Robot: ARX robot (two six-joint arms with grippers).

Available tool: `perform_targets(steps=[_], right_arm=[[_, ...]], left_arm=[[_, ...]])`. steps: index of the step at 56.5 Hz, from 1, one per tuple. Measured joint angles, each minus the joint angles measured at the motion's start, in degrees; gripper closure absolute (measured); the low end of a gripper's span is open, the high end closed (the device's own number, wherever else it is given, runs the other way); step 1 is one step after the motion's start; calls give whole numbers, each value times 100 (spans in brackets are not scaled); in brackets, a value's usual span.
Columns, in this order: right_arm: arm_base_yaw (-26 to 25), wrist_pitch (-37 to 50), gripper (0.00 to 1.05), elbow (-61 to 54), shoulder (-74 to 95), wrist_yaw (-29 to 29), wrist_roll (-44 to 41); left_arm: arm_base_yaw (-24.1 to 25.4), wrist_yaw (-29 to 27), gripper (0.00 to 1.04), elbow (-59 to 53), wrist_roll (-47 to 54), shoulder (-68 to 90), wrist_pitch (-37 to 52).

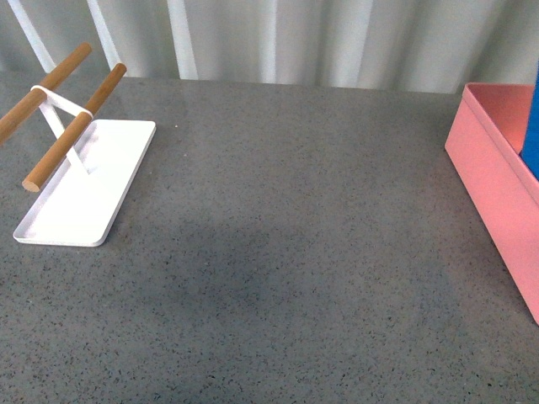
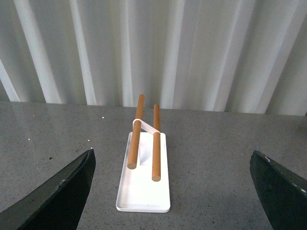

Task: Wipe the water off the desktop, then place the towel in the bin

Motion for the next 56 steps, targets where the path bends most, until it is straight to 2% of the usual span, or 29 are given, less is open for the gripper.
perform_targets(steps=[8, 16, 21, 30, 37, 47, 52, 56], right_arm=[[302, -70, 7, -107, 72, 321, -223], [407, -157, 7, -31, 372, 1019, -804], [393, 240, 7, -122, 538, 1650, -1408], [-68, 278, 7, 11, 629, 1620, -2188], [-295, 197, 7, 404, 662, 1106, -2564], [-111, -262, 7, 422, 544, 863, -2715], [-2, -13, 7, 407, 546, 835, -2632], [79, -197, 7, 407, 527, 837, -2721]], left_arm=[[0, 0, 7, 0, 2, 0, 0], [0, -4, 7, 0, 0, 0, 0], [0, -2, 7, 0, 0, 0, 0], [0, -2, 7, 0, 2, 0, 0], [0, -2, 7, 0, 2, 0, 0], [0, 0, 7, 0, 2, 0, 0], [0, 0, 7, 0, 2, -2, 0], [0, -2, 7, 0, 2, 0, 0]])
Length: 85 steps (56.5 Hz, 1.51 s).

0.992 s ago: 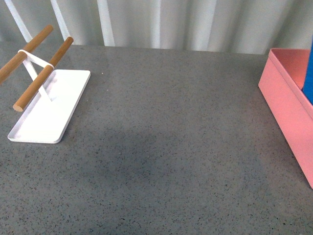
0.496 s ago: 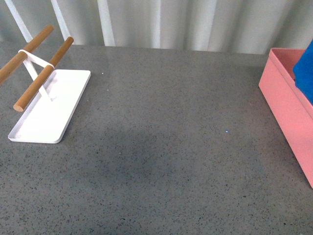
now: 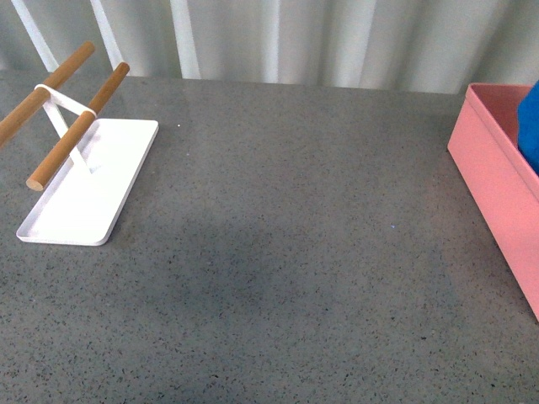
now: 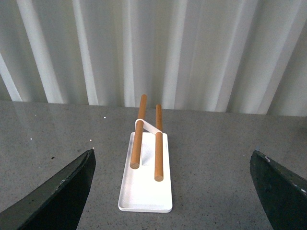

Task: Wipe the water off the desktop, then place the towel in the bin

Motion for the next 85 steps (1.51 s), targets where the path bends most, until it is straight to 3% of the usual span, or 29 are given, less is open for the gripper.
perform_targets(steps=[11, 21, 29, 36, 41, 52, 57, 61, 66, 82, 85], right_arm=[[-92, 553, 7, -94, 4, 94, -24], [-332, 514, 7, -114, -57, 55, -114], [-282, 11, 7, -717, -529, -142, -295], [-289, 472, 7, -737, -575, -101, -404], [-188, 1344, 7, -1021, -632, -11, -879], [-168, 1703, 8, -1113, -682, -103, -1196], [-190, 4157, 23, -2079, -758, -1193, -1252], [-105, 5628, 35, -2859, -955, -1283, -1290], [-9, 6566, 51, -3497, -1342, -1222, -1309], [275, 6839, 102, -4798, -2374, -951, -1344], [323, 6837, 101, -5049, -2671, -881, -1346]], left_arm=[[0, 2, 7, 0, 0, -4, 0], [0, 2, 7, 0, 0, -7, 0], [0, 4, 7, 0, 0, -4, 0], [0, -7, 7, 0, 0, -9, -2], [0, -2, 7, 0, 0, -11, -2], [0, 0, 7, 0, 0, -11, -2], [0, -7, 7, 0, -2, -11, 0], [0, 4, 7, 0, 0, -11, -2], [0, 2, 7, 0, 0, -11, -2], [0, 2, 7, 0, 0, -11, -2], [0, 0, 7, 0, 0, -11, -2]])
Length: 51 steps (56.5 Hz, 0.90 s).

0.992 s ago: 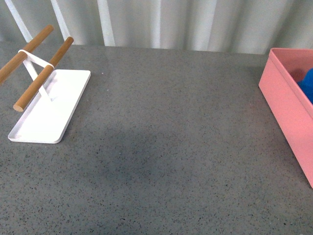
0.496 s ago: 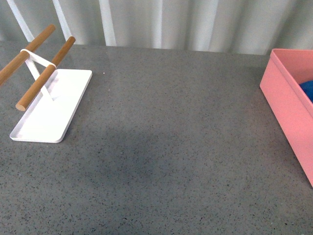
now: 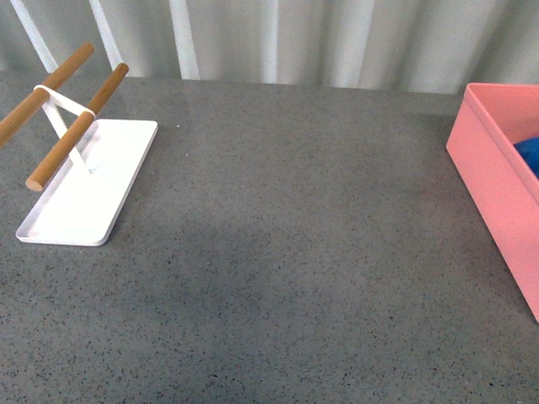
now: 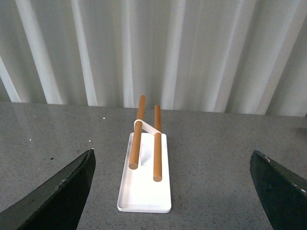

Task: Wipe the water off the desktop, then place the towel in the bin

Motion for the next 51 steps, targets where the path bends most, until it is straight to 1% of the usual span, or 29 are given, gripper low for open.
perform_targets(steps=[3, 7, 11, 27, 29, 31, 51], right_arm=[[52, -37, 101, -166, -214, 28, 0], [284, -118, 101, -345, -466, 358, 0], [422, -229, 101, -533, -750, 385, 0], [448, -909, 101, -1034, -1939, 415, 0], [448, -693, 101, -1174, -1958, 417, 0], [448, -695, 101, -1233, -2011, 417, 0], [448, -2306, 101, -1303, -3775, 428, 2]], left_arm=[[0, 0, 7, 0, 0, 0, 0], [0, 0, 7, 0, 0, 0, 2], [0, 2, 7, 0, 0, 0, 0], [0, 2, 7, 0, 0, 0, 0], [0, 2, 7, 0, 0, 0, 0], [0, 0, 7, 0, 0, 0, 0], [0, 2, 7, 0, 0, 0, 2]])
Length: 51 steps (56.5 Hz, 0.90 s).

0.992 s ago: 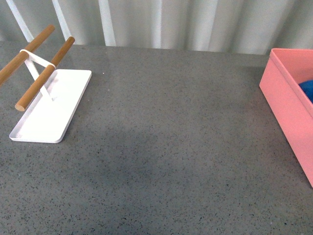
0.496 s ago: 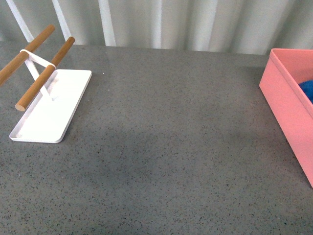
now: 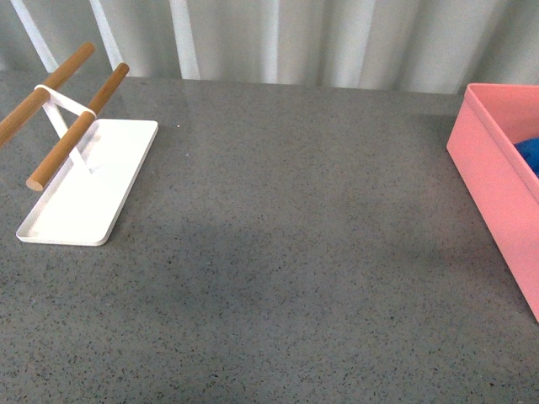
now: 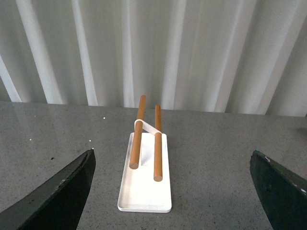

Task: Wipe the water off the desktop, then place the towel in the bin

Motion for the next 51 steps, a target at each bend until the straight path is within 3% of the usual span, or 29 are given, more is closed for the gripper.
perform_targets(steps=[44, 48, 51], right_arm=[[0, -1635, 101, -2, -1668, 2, 2], [0, -2476, 101, 0, -2304, 2, 2], [0, -2616, 101, 0, -2549, 9, 7]], left_arm=[[0, 0, 7, 0, 0, 0, -2], [0, 0, 7, 0, 0, 0, -2], [0, -2, 7, 0, 0, 0, -2]])
